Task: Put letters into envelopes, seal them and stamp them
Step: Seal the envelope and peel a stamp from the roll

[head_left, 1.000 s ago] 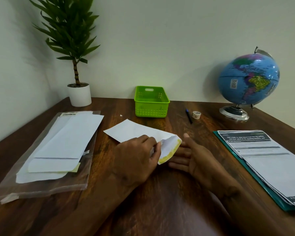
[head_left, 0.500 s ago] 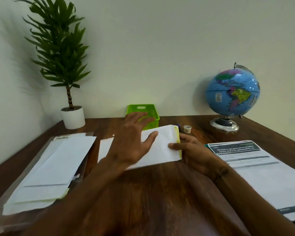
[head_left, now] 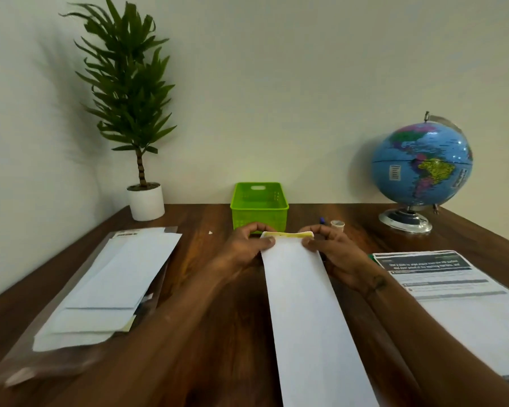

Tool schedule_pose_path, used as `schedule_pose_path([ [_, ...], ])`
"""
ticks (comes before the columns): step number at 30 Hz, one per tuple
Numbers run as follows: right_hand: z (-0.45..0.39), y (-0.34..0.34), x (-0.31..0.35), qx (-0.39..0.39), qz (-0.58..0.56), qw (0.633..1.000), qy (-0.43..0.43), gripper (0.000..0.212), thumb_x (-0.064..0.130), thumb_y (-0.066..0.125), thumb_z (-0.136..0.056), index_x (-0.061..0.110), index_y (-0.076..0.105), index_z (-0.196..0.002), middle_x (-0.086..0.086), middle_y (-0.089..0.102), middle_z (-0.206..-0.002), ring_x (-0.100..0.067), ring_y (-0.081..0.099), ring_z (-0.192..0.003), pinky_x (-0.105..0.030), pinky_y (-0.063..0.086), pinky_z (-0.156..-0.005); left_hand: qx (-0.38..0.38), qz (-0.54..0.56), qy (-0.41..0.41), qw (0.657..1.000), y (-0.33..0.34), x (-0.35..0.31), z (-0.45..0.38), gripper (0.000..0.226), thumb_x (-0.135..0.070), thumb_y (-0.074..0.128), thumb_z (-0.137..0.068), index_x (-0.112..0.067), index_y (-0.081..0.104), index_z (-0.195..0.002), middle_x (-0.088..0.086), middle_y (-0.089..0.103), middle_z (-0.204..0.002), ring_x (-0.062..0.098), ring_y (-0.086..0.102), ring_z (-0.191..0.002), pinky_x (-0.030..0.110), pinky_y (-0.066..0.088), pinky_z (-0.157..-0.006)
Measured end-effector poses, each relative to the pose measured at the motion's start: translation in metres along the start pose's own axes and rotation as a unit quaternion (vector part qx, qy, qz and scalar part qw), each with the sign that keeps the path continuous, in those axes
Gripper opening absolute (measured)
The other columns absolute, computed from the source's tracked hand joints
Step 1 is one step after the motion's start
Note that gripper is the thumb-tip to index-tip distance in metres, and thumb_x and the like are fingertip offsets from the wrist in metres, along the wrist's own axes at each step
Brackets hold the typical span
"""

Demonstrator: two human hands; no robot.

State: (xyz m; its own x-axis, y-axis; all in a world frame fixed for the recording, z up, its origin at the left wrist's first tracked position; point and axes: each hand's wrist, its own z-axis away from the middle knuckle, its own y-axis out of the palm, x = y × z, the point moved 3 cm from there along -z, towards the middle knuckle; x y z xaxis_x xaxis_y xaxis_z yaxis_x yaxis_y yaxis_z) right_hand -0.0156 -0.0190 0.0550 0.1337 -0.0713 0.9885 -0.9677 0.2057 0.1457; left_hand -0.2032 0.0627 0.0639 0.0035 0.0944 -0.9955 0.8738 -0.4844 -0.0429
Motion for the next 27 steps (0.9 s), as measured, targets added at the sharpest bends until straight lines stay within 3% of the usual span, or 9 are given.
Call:
schedule_pose_path([
  [3, -0.005, -0.001, -0.006, -0.025, 0.019, 0.999, 0.011, 0.024, -0.008, 0.054, -0.098, 0.006, 0.073, -0.097, -0.017, 0.07, -0.097, -0.023, 0.065, -0.084, -0.032, 0.058, -0.071, -0.006, 0.041, -0.03, 0.999, 0.003, 0.011, -0.002, 0.02, 0.008, 0.058, -0.09, -0.008, 0.068, -0.094, 0.005, 0.067, -0.082, 0.015, 0.06, -0.069, 0.022, 0.05, -0.058],
  [6, -0.01, -0.001, -0.008, -0.072, 0.006, 0.997, 0.041, 0.031, -0.003, 0.047, -0.095, 0.003, 0.077, -0.089, -0.019, 0.071, -0.102, -0.029, 0.064, -0.091, -0.036, 0.055, -0.08, -0.025, 0.047, -0.043, 0.998, 0.003, 0.017, -0.005, 0.028, 0.007, 0.05, -0.088, -0.006, 0.074, -0.084, -0.002, 0.069, -0.067, 0.008, 0.057, -0.058, 0.016, 0.047, -0.049],
  [8, -0.012, 0.0, -0.01, -0.092, 0.002, 0.994, 0.052, 0.028, 0.006, 0.05, -0.095, 0.001, 0.077, -0.089, -0.02, 0.073, -0.1, -0.03, 0.065, -0.089, -0.038, 0.054, -0.082, -0.044, 0.036, -0.051, 0.997, 0.002, 0.023, -0.007, 0.022, 0.0, 0.056, -0.086, -0.005, 0.078, -0.082, 0.0, 0.07, -0.067, 0.009, 0.058, -0.057, 0.017, 0.047, -0.05],
  [10, -0.013, -0.001, -0.013, -0.115, 0.04, 0.992, 0.024, 0.014, 0.009, 0.066, -0.094, 0.004, 0.078, -0.09, -0.012, 0.077, -0.094, -0.024, 0.069, -0.086, -0.029, 0.059, -0.075, -0.051, 0.032, -0.049, 0.997, -0.002, 0.031, -0.008, 0.011, -0.012, 0.074, -0.08, -0.004, 0.08, -0.084, 0.007, 0.073, -0.075, 0.012, 0.063, -0.062, 0.023, 0.051, -0.059],
  [12, -0.012, -0.002, -0.017, -0.103, 0.086, 0.991, -0.022, 0.005, 0.003, 0.076, -0.089, 0.006, 0.075, -0.094, -0.006, 0.077, -0.088, -0.016, 0.072, -0.08, -0.017, 0.058, -0.063, -0.063, 0.014, -0.013, 0.998, -0.005, 0.037, -0.01, 0.015, -0.018, 0.084, -0.077, -0.008, 0.08, -0.088, 0.012, 0.077, -0.087, 0.016, 0.068, -0.074, 0.03, 0.054, -0.069],
  [15, -0.012, -0.005, -0.021, -0.097, 0.104, 0.989, -0.024, 0.027, -0.002, 0.079, -0.085, 0.01, 0.068, -0.106, -0.005, 0.073, -0.09, -0.012, 0.072, -0.077, -0.022, 0.06, -0.066, -0.057, 0.011, 0.043, 0.997, -0.006, 0.038, -0.009, 0.028, -0.006, 0.082, -0.08, -0.011, 0.073, -0.106, 0.008, 0.077, -0.099, 0.018, 0.072, -0.085, 0.028, 0.06, -0.071],
  [19, -0.013, -0.01, -0.01, -0.079, 0.123, 0.989, -0.01, 0.041, -0.006, 0.075, -0.088, 0.013, 0.067, -0.124, -0.008, 0.072, -0.102, -0.018, 0.071, -0.09, -0.026, 0.061, -0.07, -0.031, 0.025, 0.031, 0.999, -0.009, 0.028, -0.007, 0.041, 0.002, 0.077, -0.083, -0.006, 0.066, -0.122, 0.017, 0.075, -0.11, 0.017, 0.073, -0.084, 0.027, 0.062, -0.07],
  [24, -0.011, -0.011, 0.035, -0.051, 0.182, 0.975, -0.121, 0.023, 0.001, 0.076, -0.089, 0.012, 0.075, -0.11, -0.003, 0.081, -0.091, -0.011, 0.077, -0.081, -0.019, 0.061, -0.069, 0.007, -0.021, 0.1, 0.995, -0.019, -0.019, -0.011, 0.031, 0.005, 0.072, -0.087, 0.003, 0.069, -0.118, 0.021, 0.073, -0.107, 0.012, 0.073, -0.078, 0.023, 0.061, -0.071],
  [27, -0.016, -0.002, 0.071, -0.075, 0.26, 0.949, -0.164, 0.015, 0.013, 0.079, -0.09, 0.018, 0.076, -0.104, 0.003, 0.081, -0.091, -0.012, 0.077, -0.086, -0.017, 0.06, -0.069, -0.04, -0.085, 0.164, 0.982, -0.029, -0.061, -0.018, 0.027, -0.002, 0.079, -0.083, -0.002, 0.075, -0.11, 0.016, 0.076, -0.103, 0.016, 0.074, -0.087, 0.026, 0.061, -0.075],
])
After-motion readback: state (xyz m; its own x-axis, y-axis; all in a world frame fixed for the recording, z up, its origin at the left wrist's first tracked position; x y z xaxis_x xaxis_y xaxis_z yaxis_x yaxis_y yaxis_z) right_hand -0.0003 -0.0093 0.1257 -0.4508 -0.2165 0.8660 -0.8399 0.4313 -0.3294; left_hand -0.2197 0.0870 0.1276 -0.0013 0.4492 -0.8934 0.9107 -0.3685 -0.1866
